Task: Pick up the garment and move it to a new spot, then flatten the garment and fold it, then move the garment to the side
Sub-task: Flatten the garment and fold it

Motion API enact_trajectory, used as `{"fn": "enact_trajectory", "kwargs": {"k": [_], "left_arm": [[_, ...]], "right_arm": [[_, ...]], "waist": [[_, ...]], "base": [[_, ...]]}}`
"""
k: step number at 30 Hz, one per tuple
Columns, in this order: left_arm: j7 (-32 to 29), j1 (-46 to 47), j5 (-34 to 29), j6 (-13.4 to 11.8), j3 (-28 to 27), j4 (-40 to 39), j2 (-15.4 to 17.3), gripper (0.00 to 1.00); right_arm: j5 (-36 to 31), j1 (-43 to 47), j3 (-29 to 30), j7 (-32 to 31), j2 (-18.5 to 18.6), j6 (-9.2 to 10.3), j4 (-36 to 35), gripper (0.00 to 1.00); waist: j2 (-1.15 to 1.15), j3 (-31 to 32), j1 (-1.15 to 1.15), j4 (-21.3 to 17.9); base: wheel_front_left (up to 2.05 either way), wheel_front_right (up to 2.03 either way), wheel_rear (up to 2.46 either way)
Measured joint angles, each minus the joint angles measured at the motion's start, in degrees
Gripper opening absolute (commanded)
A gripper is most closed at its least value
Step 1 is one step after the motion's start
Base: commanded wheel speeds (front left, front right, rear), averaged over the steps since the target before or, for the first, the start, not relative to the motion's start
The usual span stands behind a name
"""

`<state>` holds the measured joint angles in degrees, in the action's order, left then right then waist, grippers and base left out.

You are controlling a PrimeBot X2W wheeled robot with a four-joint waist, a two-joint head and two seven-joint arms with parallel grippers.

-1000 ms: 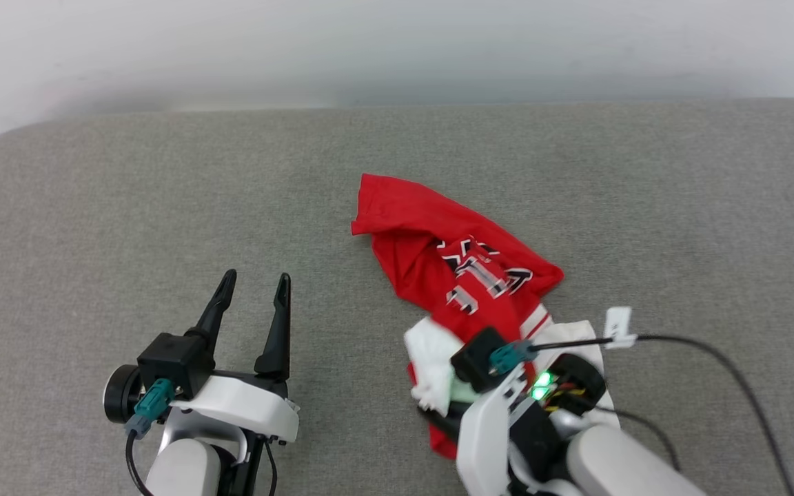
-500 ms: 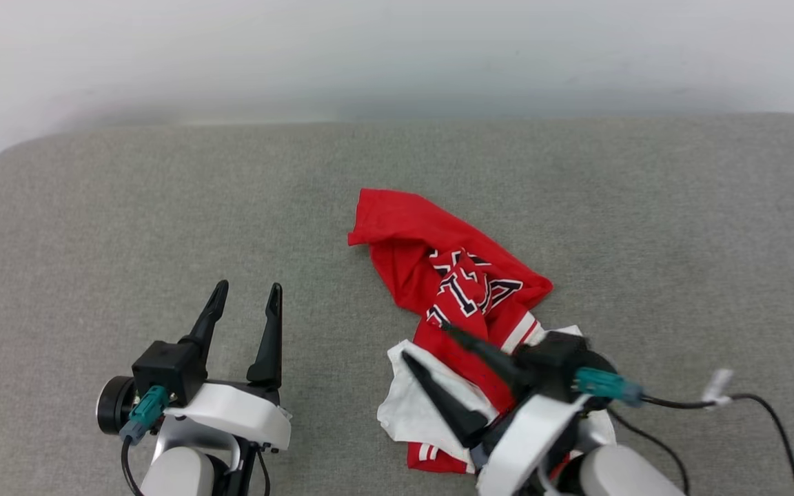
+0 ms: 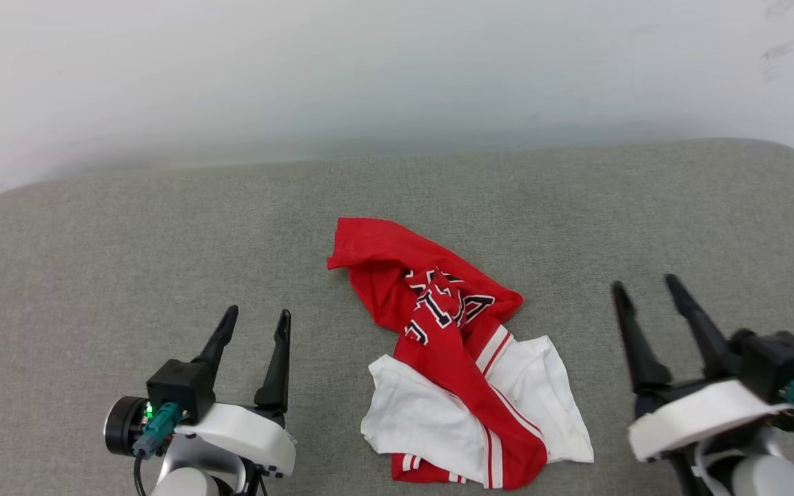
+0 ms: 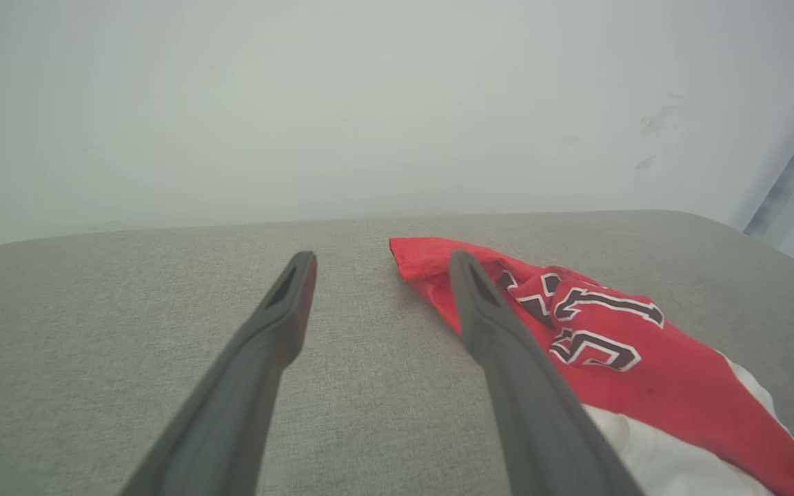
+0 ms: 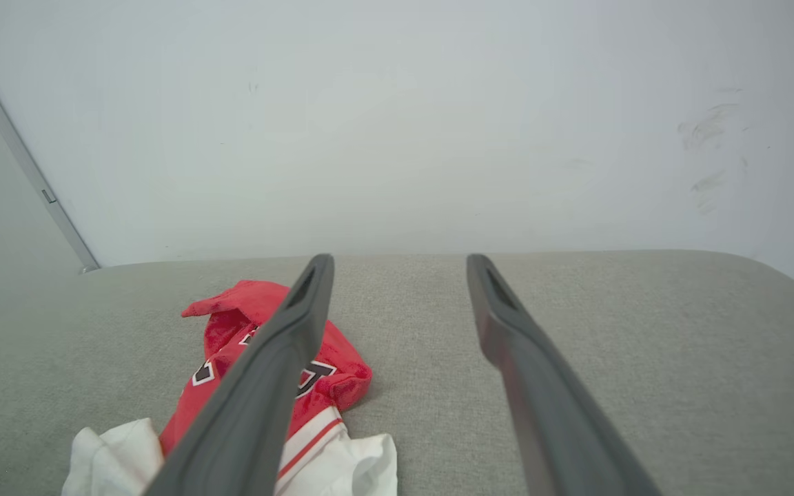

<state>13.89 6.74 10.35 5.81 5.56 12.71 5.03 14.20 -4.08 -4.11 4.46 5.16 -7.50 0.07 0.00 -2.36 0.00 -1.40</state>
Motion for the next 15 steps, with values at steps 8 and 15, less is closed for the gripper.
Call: {"fn": "enact_trajectory", "kwargs": {"k": [8,15], "left_arm": [[-11.24,-1.01,1.1,1.13,5.93,-1.83,2.26,1.0],[-31.67,-1.75,7.47,1.6,14.9,-5.31,7.58,1.0]], "right_arm": [[-2.89,5.94,5.91,-4.21,-0.7,0.0,-5.99,1.0],[-3.63,8.25,6.89,-6.87,-0.97,0.0,-9.68,1.0]], "waist": [[0.0,0.76,0.0,-1.18],[0.0,-0.06,0.0,-2.11]], "base": [[0.0,0.0,0.0],[0.0,0.0,0.0]]}}
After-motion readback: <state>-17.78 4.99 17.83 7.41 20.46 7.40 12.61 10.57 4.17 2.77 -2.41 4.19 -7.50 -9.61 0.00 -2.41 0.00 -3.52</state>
